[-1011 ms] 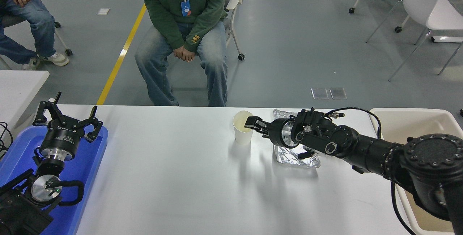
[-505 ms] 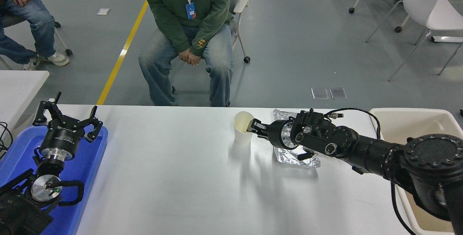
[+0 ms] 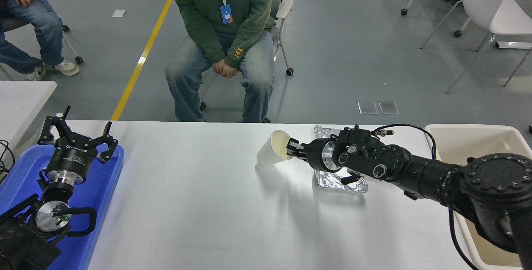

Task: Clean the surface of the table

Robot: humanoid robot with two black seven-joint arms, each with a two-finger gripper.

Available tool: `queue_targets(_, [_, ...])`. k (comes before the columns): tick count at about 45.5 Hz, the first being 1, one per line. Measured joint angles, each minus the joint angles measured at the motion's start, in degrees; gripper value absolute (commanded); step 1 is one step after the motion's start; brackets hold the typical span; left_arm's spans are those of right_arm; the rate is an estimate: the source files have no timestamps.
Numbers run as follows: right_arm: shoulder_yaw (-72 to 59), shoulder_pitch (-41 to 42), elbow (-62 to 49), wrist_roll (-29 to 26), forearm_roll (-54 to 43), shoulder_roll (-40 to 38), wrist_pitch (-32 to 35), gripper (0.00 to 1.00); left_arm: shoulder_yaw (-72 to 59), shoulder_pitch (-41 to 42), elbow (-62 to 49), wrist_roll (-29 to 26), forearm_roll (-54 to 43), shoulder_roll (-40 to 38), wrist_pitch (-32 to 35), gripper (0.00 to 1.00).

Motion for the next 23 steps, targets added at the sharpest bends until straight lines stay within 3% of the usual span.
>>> queue_targets(23, [2.5,0.4,0.3,0.2,2.3,0.0,0.2,0.00,0.0,0.0,0.0,0.0,0.0,0.0,0.0,1.00])
